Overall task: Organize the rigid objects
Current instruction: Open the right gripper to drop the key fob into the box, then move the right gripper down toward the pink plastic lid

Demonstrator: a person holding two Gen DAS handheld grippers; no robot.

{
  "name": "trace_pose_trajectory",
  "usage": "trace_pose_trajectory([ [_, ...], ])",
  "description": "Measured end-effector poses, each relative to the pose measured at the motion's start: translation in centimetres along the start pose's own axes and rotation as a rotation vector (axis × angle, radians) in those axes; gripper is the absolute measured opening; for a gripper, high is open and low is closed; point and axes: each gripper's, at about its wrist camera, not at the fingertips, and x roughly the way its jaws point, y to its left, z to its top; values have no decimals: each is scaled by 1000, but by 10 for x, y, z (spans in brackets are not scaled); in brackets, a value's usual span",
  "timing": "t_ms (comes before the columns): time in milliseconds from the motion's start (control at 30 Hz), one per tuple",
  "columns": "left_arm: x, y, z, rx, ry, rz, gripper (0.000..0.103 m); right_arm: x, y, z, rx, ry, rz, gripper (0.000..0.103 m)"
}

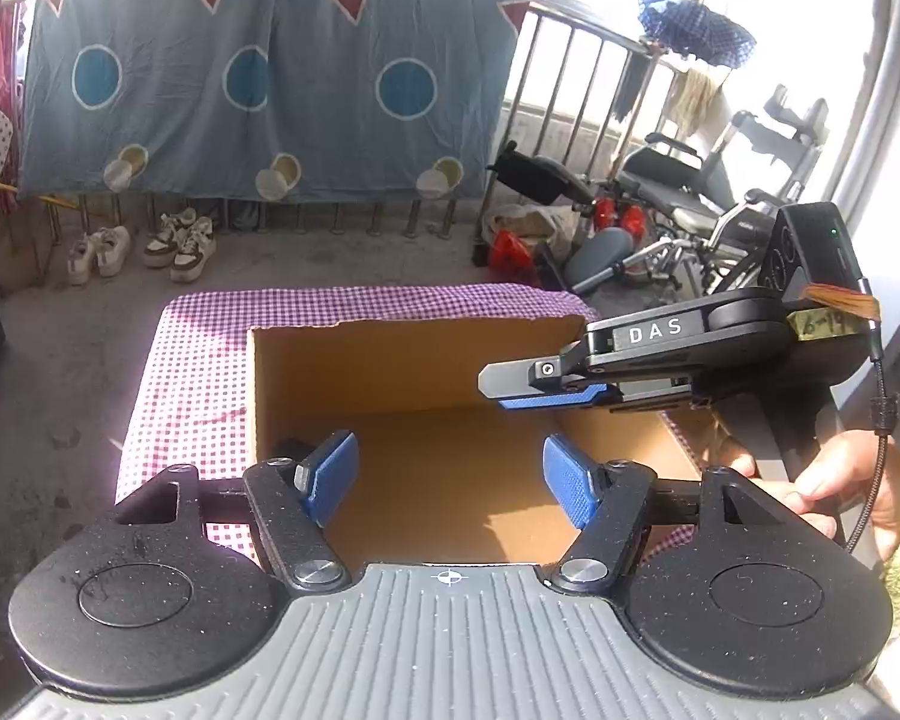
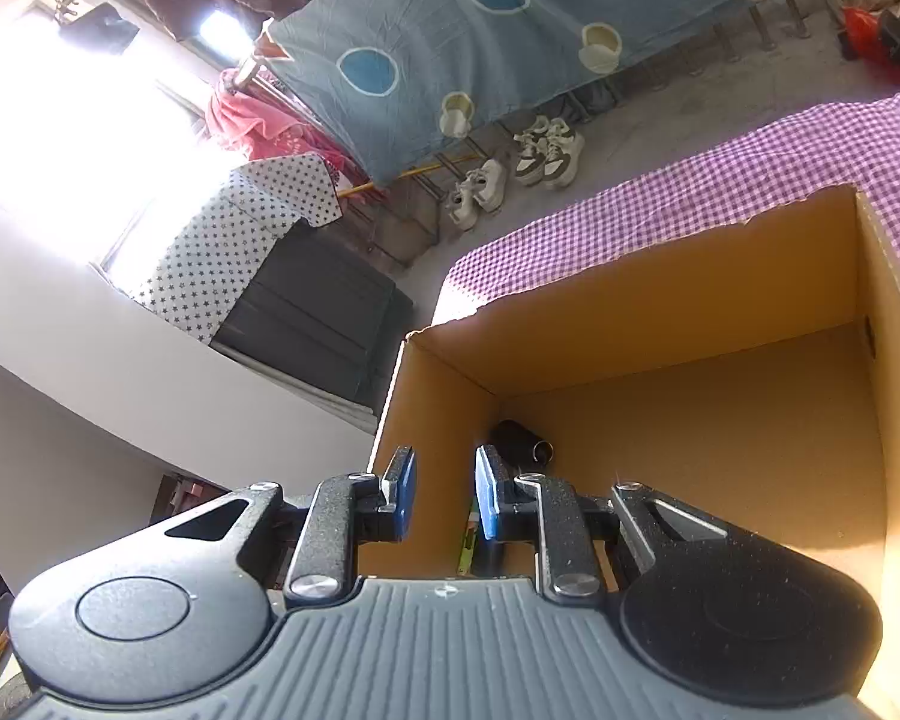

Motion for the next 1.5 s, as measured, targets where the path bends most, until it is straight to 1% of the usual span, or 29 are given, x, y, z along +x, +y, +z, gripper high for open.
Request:
trace_pose_trajectory([
  [67,-12,-10,-11,24,-14,13,74,-30,10,-17,-69,-37,11,27],
  [100,-16,-13,-15,28,-18,21,74,-41,14,-25,-92,-55,12,37],
  [133,-21,-17,-21,33,-24,33,74,-54,19,-33,-113,-80,14,51],
  [167,-24,-20,-26,39,-27,40,75,-65,22,-42,-127,-108,18,55],
  [200,-26,-23,-31,46,-28,44,76,-72,25,-50,-138,-130,19,56],
  [300,-29,-30,-46,63,-10,53,78,-87,28,-74,-140,-179,5,56],
  [467,-32,-39,-68,107,16,72,80,-99,31,-107,-134,-189,-2,56],
  [633,-39,-45,-88,137,38,53,83,-107,43,-129,-162,-210,3,56],
  [700,-42,-46,-98,153,45,48,86,-114,48,-137,-176,-220,7,56],
  [833,-47,-47,-115,175,53,30,88,-120,50,-153,-173,-238,1,56],
  [867,-49,-46,-122,182,50,18,89,-121,50,-158,-173,-242,-4,56],
  [967,-50,-49,-139,214,40,-8,95,-123,45,-180,-166,-254,-54,56],
  [1033,-46,-52,-150,241,51,-22,95,-123,39,-195,-143,-258,-91,56],
  [1067,-43,-55,-160,254,68,-34,95,-122,34,-202,-126,-256,-107,56],
  [1167,-31,-62,-176,259,102,-75,95,-118,20,-220,-82,-257,-161,56],
  [1200,-26,-64,-180,260,114,-87,95,-115,14,-229,-63,-253,-187,56],
  [1267,-14,-70,-186,265,143,-103,95,-107,3,-236,-29,-240,-211,56],
  [1367,1,-77,-192,295,162,-82,94,-97,-14,-243,16,-212,-212,56],
  [1433,8,-78,-196,299,164,-65,89,-89,-19,-243,26,-188,-211,55],
  [1500,16,-77,-197,288,177,-56,82,-79,-22,-240,21,-160,-203,53],
])
